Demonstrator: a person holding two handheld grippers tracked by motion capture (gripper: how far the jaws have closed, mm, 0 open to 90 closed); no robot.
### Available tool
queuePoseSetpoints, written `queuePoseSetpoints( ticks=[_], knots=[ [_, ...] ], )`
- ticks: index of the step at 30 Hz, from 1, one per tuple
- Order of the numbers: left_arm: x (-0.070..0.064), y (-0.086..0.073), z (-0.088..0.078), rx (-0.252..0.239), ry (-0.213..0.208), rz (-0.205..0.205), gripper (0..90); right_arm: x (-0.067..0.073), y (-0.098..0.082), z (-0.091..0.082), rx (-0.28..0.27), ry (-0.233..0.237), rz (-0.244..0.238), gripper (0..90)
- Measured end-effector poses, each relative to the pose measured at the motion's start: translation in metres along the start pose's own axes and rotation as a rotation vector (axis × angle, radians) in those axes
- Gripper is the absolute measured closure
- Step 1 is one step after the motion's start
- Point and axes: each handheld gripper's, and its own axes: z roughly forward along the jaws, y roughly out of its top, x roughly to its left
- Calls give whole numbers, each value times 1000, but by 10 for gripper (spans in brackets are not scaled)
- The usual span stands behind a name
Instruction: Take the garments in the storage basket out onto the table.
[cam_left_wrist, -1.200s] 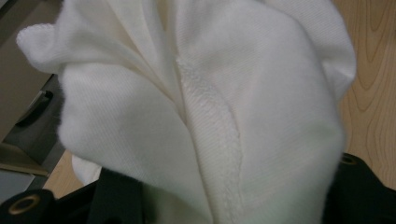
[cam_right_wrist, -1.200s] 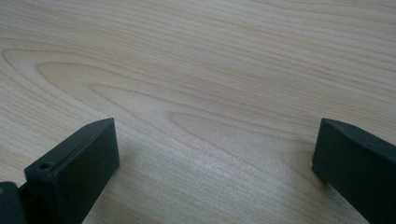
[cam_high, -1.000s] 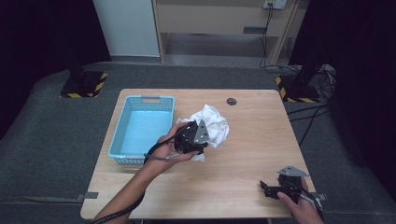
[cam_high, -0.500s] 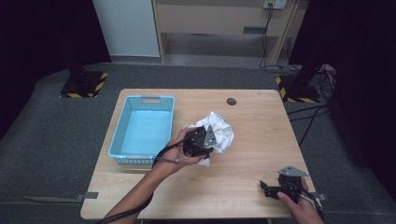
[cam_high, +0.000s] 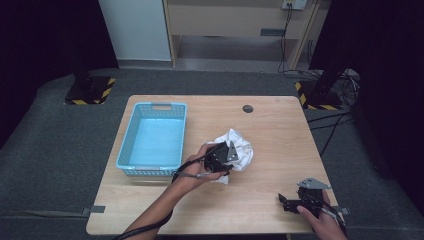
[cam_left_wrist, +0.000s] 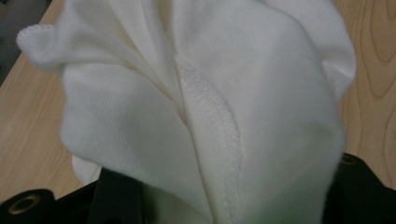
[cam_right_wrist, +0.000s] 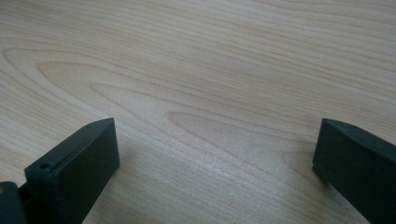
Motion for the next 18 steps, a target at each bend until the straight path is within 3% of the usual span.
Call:
queuePoseSetpoints(
  ticks=[8,18],
  knots=[
    [2,-6,11,40,-3,-29,450,0,0,0,0,0,0,3],
    [7,-16,14,52,1,-53,449,0,0,0,0,0,0,3]
  ],
)
